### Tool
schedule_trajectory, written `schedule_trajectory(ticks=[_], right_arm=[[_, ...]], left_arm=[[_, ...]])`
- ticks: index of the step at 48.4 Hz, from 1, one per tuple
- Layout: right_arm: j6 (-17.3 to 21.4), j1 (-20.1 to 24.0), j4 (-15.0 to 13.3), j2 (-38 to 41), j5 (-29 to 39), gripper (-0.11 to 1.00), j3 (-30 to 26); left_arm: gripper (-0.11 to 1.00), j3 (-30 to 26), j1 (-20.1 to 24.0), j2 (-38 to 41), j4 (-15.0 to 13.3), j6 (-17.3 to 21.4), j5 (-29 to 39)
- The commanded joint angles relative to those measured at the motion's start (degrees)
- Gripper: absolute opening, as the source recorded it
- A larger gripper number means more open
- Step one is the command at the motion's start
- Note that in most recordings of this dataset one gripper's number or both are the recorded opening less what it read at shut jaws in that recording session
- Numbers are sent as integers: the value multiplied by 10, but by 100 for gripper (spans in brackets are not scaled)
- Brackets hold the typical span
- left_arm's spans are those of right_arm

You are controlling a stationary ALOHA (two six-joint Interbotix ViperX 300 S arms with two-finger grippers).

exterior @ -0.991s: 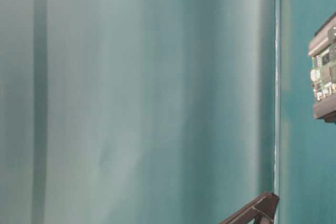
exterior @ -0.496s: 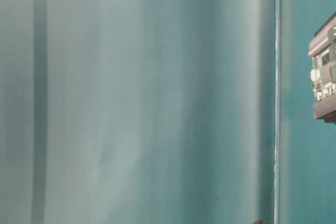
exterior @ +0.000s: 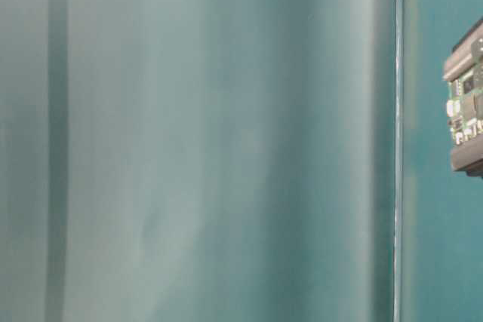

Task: Insert the USB into the fixed PCB.
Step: 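Lift the USB plug with the right gripper toward the PCB ports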

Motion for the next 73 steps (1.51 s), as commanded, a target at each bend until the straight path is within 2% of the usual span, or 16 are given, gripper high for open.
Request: schedule_trajectory(ticks=[1,10,20,33,41,46,59,73], right_arm=[[0,13,38,-27,-12,20,-8],[0,27,113,-34,-20,20,-19],[0,33,181,-36,-27,20,-32],[0,35,260,-36,-74,20,-42],[-5,35,309,-36,-92,20,-53],[-12,35,328,-35,-105,20,-58],[-84,35,391,-26,-155,20,-93],[-86,32,433,-18,-195,20,-125]], left_arm=[[46,11,-4,-28,3,2,-2],[46,52,-4,-109,3,1,1],[46,97,-4,-242,4,2,8],[46,135,-4,-380,4,0,82],[46,135,-4,-388,5,0,93],[46,135,-4,-387,5,0,94],[46,130,-4,-392,5,0,123],[46,115,-3,-396,5,-1,151]])
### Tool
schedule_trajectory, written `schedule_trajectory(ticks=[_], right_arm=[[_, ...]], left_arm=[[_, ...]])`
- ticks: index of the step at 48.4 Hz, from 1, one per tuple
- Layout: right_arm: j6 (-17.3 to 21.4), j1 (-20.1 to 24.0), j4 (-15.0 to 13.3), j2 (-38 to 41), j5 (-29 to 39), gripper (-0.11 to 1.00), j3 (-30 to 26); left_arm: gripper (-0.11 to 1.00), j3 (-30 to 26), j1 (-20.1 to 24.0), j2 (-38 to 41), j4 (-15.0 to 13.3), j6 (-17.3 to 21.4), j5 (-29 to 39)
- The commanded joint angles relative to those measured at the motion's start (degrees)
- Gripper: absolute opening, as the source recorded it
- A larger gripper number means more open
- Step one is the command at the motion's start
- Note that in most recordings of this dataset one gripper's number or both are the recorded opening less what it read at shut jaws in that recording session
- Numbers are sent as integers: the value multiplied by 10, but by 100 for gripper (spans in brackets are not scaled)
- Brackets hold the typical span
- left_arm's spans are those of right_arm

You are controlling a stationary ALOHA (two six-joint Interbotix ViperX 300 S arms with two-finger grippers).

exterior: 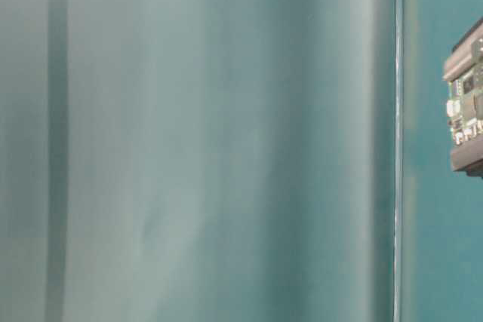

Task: Insert the USB into the fixed PCB.
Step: 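Lift the USB plug with the right gripper toward the PCB ports, then align the held USB plug with the black USB port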

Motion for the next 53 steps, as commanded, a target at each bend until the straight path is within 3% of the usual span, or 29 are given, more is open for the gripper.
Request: schedule_trajectory(ticks=[1,26,44,53], right_arm=[[-1,-2,10,-5,-16,20,-18],[-1,-38,56,25,-44,20,-70],[-3,-39,85,52,-75,20,-112],[-3,-39,115,63,-105,20,-132]], left_arm=[[46,-18,-2,4,2,-1,0],[46,-18,-2,4,2,-1,0],[46,-18,-3,4,2,-1,0],[46,-18,-3,4,2,-1,0]])
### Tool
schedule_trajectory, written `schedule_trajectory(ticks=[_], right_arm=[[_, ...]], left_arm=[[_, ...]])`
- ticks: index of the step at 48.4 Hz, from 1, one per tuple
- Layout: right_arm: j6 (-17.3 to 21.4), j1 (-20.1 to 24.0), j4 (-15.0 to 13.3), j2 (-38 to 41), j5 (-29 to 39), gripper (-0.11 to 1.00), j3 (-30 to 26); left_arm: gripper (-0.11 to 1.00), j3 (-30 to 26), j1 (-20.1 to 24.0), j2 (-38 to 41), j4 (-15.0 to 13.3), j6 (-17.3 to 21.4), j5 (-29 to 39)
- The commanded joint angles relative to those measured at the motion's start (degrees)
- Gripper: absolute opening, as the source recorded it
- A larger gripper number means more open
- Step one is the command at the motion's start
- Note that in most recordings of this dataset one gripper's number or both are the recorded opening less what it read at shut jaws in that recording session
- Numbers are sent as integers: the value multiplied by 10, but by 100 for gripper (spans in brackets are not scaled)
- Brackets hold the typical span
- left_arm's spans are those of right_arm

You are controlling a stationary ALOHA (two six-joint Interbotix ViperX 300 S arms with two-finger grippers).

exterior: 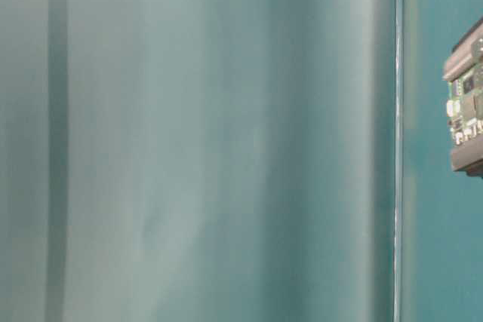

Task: Insert the USB into the fixed PCB.
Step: 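Align the held USB plug with the black USB port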

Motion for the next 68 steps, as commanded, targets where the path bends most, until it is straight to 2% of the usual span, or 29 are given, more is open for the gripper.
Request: schedule_trajectory(ticks=[1,9,26,36,51,59,68], right_arm=[[-1,1,13,-8,-15,20,-13],[0,1,25,-7,-20,20,-15],[11,-2,24,8,-35,20,-39],[51,-2,10,22,-41,20,-48],[54,-4,3,24,-41,20,-62],[45,-4,12,24,-40,20,-62],[-5,-9,16,21,-38,20,-69]], left_arm=[[46,-15,-2,4,2,-1,-3],[46,-15,-2,4,2,-1,-3],[46,-15,-3,4,2,-1,-2],[46,-15,-2,4,2,-1,-3],[46,-15,-2,4,2,-1,-3],[46,-15,-3,4,2,-1,-3],[46,-15,-2,4,2,-1,-3]])
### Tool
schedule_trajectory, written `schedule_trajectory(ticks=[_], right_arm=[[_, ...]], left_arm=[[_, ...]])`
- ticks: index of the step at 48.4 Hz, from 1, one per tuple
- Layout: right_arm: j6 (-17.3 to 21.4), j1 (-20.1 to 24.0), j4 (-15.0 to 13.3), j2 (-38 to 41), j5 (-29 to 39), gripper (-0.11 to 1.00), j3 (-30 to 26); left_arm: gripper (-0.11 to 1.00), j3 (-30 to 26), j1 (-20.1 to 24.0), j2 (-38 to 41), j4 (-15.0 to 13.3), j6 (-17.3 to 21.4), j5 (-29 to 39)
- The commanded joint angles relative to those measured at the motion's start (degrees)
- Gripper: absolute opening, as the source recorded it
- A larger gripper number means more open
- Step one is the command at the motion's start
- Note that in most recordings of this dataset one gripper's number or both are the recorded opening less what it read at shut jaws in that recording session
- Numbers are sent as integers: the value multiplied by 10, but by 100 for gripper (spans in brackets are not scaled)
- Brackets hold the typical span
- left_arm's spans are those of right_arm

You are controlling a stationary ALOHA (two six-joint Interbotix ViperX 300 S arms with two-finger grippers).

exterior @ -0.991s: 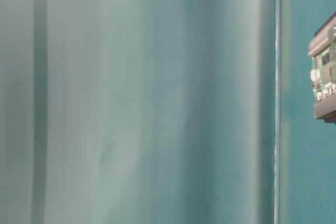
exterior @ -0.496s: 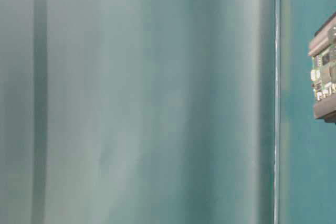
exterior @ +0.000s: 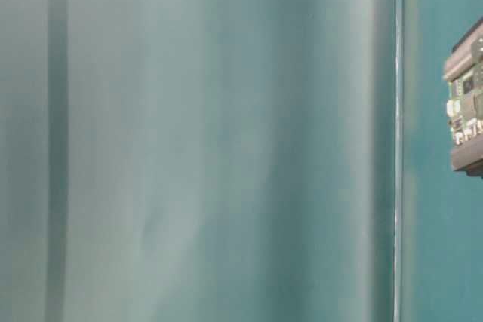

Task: Insert the USB into the fixed PCB.
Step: 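Align the held USB plug with the black USB port, then push the USB plug forward into the black USB port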

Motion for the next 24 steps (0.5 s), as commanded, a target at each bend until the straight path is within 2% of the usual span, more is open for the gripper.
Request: schedule_trajectory(ticks=[1,6,11,17,24], right_arm=[[-20,-3,-1,-15,-3,20,-12],[-40,-10,0,-17,-3,20,-18],[-40,-10,0,-18,-4,20,-19],[-26,-10,2,-18,-4,20,-19],[8,-13,11,-18,-5,20,-18]], left_arm=[[46,-15,-2,5,2,-1,-4],[46,-15,-2,4,2,-1,-4],[46,-15,-3,4,2,-1,-4],[46,-15,-2,4,2,-1,-4],[46,-15,-2,5,2,-1,-4]])
